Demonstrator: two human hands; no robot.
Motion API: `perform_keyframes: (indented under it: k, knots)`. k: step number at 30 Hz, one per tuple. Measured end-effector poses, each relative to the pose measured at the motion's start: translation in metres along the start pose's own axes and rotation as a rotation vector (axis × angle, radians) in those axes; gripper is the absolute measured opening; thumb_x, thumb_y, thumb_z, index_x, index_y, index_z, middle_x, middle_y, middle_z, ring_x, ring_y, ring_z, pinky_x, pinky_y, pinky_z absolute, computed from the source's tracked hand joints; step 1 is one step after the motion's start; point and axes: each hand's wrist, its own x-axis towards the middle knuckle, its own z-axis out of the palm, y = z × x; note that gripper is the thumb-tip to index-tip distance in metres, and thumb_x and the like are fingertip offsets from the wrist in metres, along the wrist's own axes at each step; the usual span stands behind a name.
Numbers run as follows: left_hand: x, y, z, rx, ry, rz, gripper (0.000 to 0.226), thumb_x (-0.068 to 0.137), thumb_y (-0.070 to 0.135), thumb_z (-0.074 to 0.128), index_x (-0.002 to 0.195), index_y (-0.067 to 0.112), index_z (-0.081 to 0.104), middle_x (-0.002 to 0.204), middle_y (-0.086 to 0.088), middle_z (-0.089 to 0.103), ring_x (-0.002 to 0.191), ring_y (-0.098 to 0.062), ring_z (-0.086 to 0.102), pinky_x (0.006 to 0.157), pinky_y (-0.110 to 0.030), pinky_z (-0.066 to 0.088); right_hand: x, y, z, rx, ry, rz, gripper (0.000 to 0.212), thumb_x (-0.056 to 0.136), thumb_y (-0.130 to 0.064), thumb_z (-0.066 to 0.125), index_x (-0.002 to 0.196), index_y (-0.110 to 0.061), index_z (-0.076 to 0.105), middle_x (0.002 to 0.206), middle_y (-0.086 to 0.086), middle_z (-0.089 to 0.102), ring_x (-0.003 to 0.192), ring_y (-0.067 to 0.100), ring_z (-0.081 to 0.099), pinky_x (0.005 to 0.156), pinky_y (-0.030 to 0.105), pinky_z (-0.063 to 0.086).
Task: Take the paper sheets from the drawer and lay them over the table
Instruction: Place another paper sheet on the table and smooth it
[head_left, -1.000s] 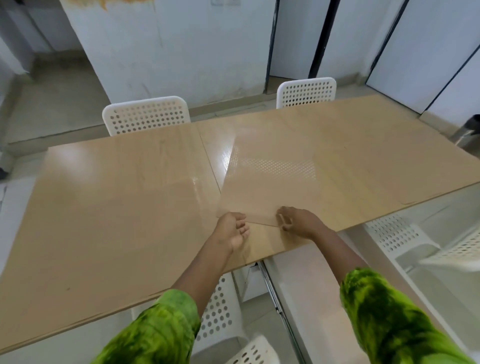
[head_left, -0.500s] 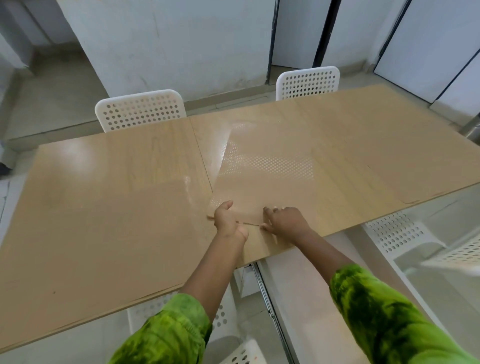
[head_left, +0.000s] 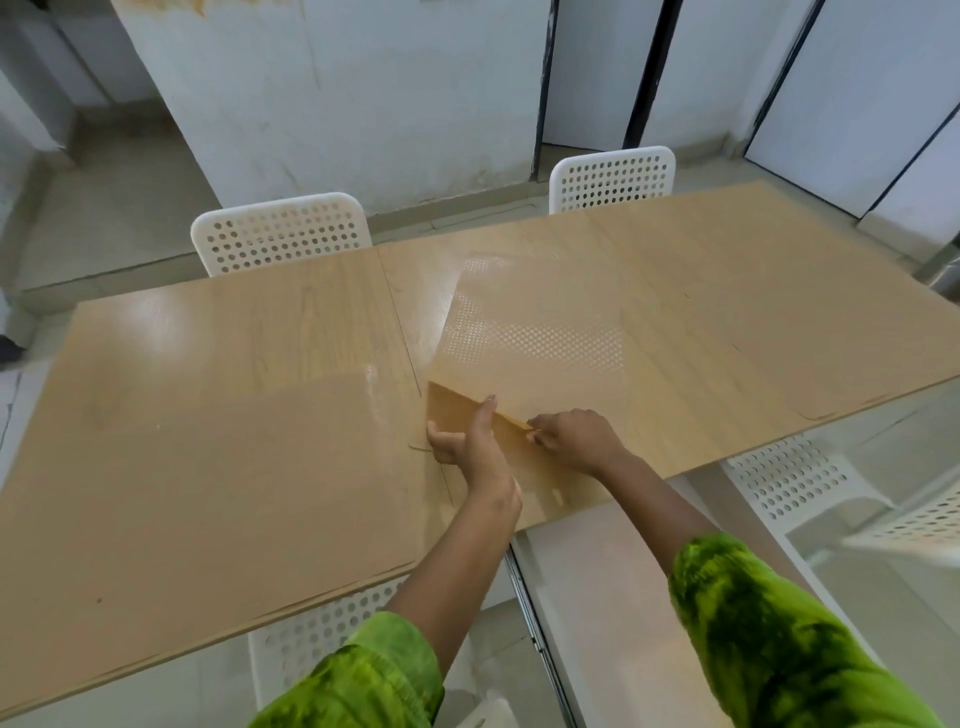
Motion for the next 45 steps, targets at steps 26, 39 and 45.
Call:
perform_keyframes:
  k: [26, 39, 45]
  knots:
    - [0.013, 0.280, -0.240, 0.219, -0.511, 0.259, 0.031, 0.084, 0.011, 0.047, 0.105, 0.013, 0.070, 0.105, -0.017, 0.072, 0.097, -0.029, 0.069, 0.078, -0.037, 0.058, 0.015, -0.140, -0.082, 0.418, 0.228, 0.292, 0.053, 0.094, -0.033, 0.048, 0.139, -0.006, 0.038, 0.147, 0.018, 0.036, 0.135, 0.036, 0.033, 0.111, 0.043, 0.028]
    - [-0.021, 0.468, -0.536, 0.268, -0.305, 0.267, 0.037, 0.097, 0.013, 0.038, 0.098, 0.017, 0.074, 0.099, -0.004, 0.074, 0.081, -0.016, 0.072, 0.069, -0.032, 0.060, -0.032, -0.390, -0.006, 1.324, 0.030, 0.140, 0.010, 0.084, -0.010, 0.063, 0.078, -0.005, 0.056, 0.086, 0.010, 0.060, 0.081, 0.027, 0.056, 0.068, 0.031, 0.047]
    - [-0.010, 0.512, -0.602, 0.163, -0.256, 0.351, 0.027, 0.090, 0.015, 0.048, 0.114, 0.017, 0.060, 0.102, 0.001, 0.073, 0.087, -0.012, 0.071, 0.071, -0.028, 0.059, -0.016, -0.469, 0.020, 1.476, 0.083, 0.130, 0.026, 0.084, 0.001, 0.059, 0.063, -0.011, 0.052, 0.074, 0.002, 0.055, 0.070, 0.017, 0.052, 0.065, 0.027, 0.043]
